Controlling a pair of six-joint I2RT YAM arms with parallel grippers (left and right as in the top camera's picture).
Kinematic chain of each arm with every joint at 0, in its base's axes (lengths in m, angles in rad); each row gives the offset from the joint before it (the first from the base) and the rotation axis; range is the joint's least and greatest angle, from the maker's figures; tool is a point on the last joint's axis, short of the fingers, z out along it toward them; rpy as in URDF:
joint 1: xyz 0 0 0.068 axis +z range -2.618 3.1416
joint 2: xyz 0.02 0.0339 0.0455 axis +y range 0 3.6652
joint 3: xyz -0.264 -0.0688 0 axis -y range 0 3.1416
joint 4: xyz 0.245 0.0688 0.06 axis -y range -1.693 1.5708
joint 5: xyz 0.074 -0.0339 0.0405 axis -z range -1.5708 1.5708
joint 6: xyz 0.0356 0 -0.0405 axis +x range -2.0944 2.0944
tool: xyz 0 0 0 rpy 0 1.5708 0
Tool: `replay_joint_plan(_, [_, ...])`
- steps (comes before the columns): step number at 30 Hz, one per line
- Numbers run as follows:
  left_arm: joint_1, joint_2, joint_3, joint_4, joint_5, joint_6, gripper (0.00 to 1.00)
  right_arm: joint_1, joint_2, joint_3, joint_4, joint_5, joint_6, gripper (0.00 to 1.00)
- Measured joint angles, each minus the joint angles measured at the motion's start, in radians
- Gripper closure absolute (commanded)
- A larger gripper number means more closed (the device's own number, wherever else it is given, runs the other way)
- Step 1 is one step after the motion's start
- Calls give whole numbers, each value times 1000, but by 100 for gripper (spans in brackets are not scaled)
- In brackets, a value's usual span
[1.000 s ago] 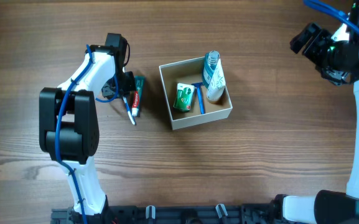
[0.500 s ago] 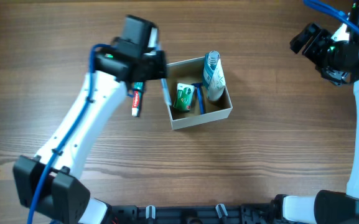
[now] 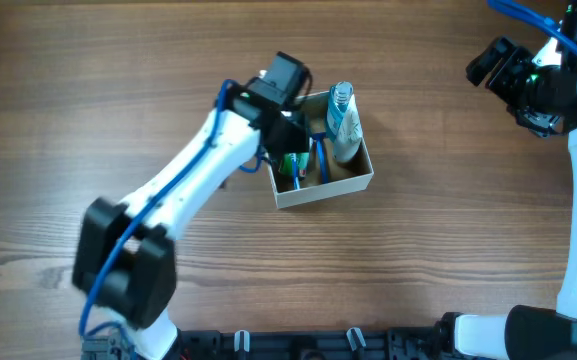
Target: Pack container
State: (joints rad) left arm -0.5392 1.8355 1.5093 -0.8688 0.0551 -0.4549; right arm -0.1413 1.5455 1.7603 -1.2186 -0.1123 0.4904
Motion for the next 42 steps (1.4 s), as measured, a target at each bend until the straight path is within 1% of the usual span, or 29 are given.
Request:
replay_joint_plan(1, [21,-57,1,-15,0,4,37,0,0,0,0,0,0,0])
replay_joint_plan(2, [37,-97,2,-30,-1,18,34,0,0,0,0,0,0,0])
replay_joint_plan(4, [98,-202,9,-113,-18,58,31,0,0,0,0,0,0,0])
replay_joint_plan(6, [170,-243,18,-176,-70,99,30,0,0,0,0,0,0,0])
replay_joint_plan(7, [196,-236,14,-178,-84,114,29,0,0,0,0,0,0,0])
replay_joint_plan(10, [275,-150,-54,-148,-104,167,30,0,0,0,0,0,0,0])
replay_joint_plan(12, [314,-34,-98,-106,-95,218,29,0,0,0,0,0,0,0])
replay_joint_plan(15, [323,103,-108,-43,-63,278,29,0,0,0,0,0,0,0])
replay_joint_plan(16, [323,144,-109,-27,-53,290,31,0,0,0,0,0,0,0])
replay_joint_plan(17, [323,169,-109,-17,-49,294,33,0,0,0,0,0,0,0])
replay_joint_plan(18, [323,205,-110,-2,-45,301,43,0,0,0,0,0,0,0])
replay_joint_plan(19, [323,225,-110,2,-48,306,62,0,0,0,0,0,0,0])
replay_joint_plan(21, [323,229,-108,6,-42,313,79,0,0,0,0,0,0,0])
replay_joint_plan(23, [326,229,-108,2,-42,320,92,0,0,0,0,0,0,0])
replay_joint_plan(25, [326,229,-107,-5,-41,313,96,0,0,0,0,0,0,0])
replay_joint_plan(30, [326,185,-113,-74,-27,284,96,0,0,0,0,0,0,0])
replay_joint_plan(31, [325,140,-116,-87,-19,267,96,0,0,0,0,0,0,0])
replay_joint_plan(34, [303,-112,-116,-93,44,182,94,0,0,0,0,0,0,0])
replay_joint_plan(35, [271,-192,-116,-73,52,148,93,0,0,0,0,0,0,0])
replay_joint_plan(37, [190,-262,-115,5,50,88,91,0,0,0,0,0,0,0])
replay_joint_plan(39, [103,-245,-115,54,41,21,90,0,0,0,0,0,0,0])
replay_joint_plan(40, [60,-209,-115,82,37,-24,88,0,0,0,0,0,0,0])
replay_joint_plan(42, [16,-143,-115,106,28,-71,83,0,0,0,0,0,0,0])
